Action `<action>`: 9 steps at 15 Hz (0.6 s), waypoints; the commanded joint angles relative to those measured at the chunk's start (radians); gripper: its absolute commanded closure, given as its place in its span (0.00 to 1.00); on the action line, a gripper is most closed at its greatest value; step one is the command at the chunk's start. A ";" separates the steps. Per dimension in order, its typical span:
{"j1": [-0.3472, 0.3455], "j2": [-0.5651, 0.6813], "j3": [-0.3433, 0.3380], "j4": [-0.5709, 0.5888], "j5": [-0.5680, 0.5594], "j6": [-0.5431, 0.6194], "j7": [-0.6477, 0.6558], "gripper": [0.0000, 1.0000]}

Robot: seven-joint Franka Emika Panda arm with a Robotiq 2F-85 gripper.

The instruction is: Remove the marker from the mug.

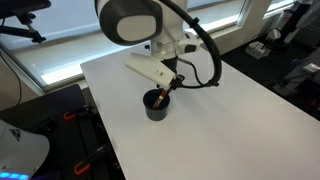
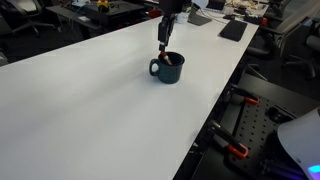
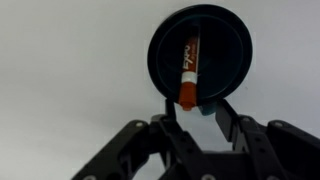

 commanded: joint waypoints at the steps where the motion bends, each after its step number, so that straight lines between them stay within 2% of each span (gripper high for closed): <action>1: -0.017 0.008 0.027 -0.009 0.049 0.021 -0.035 0.51; 5: -0.021 0.023 0.026 -0.004 0.031 0.013 -0.014 0.52; 9: -0.028 0.032 0.018 -0.005 0.007 0.006 0.000 0.62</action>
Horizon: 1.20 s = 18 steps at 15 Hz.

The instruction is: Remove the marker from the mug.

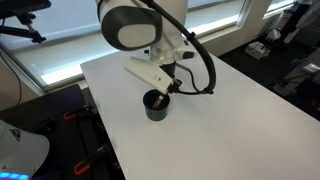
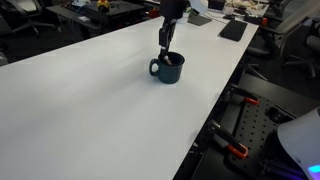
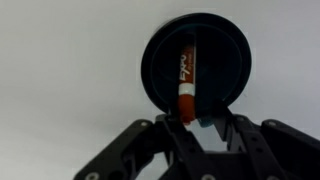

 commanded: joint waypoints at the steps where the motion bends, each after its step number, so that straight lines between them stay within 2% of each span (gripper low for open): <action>1: -0.018 0.003 0.005 -0.005 -0.015 0.005 0.002 0.57; 5: -0.029 0.012 0.001 -0.005 -0.034 0.001 0.009 0.43; 8: -0.033 0.024 -0.002 -0.005 -0.052 0.003 0.015 0.46; 12: -0.040 0.035 -0.001 -0.006 -0.072 0.019 0.012 0.74; 15: -0.041 0.034 -0.001 -0.006 -0.081 0.018 0.015 0.69; 17: -0.040 0.033 -0.002 -0.008 -0.088 0.018 0.018 0.55; 18: -0.040 0.031 -0.002 -0.008 -0.088 0.018 0.017 0.55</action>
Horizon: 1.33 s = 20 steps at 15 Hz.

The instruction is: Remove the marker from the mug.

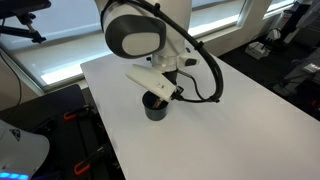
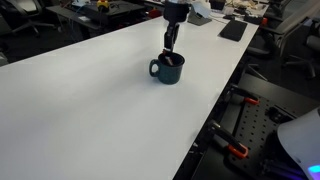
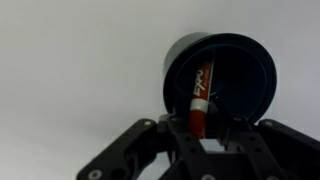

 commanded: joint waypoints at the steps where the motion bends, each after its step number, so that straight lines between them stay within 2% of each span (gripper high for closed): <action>1: -0.002 0.003 0.001 -0.012 -0.023 0.016 0.015 0.59; 2: -0.002 0.002 0.001 -0.013 -0.024 0.016 0.014 0.79; 3: -0.003 0.000 0.002 -0.014 -0.025 0.015 0.012 0.82; 6: -0.004 -0.004 0.003 -0.014 -0.029 0.016 0.011 1.00; 8: -0.003 -0.003 0.003 -0.016 -0.030 0.018 0.013 0.96; 16: 0.004 -0.036 0.002 -0.013 -0.033 -0.005 0.040 0.96; 20: 0.019 -0.061 -0.008 -0.002 -0.076 -0.024 0.112 0.96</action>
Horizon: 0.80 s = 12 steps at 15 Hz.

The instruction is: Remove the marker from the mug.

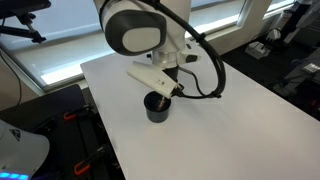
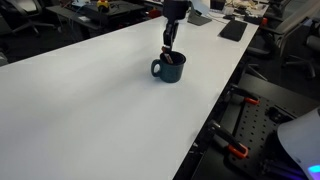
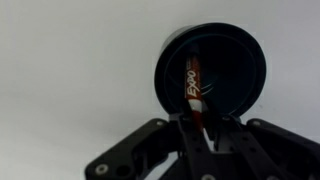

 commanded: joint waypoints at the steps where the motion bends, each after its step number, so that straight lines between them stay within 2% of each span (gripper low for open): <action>1: 0.019 -0.053 -0.010 0.000 -0.055 -0.033 0.090 0.96; 10: 0.049 -0.111 -0.011 0.028 -0.109 -0.124 0.204 0.96; 11: 0.052 -0.120 -0.011 0.026 -0.113 -0.135 0.209 0.58; 12: 0.054 -0.125 -0.012 0.026 -0.117 -0.144 0.218 0.56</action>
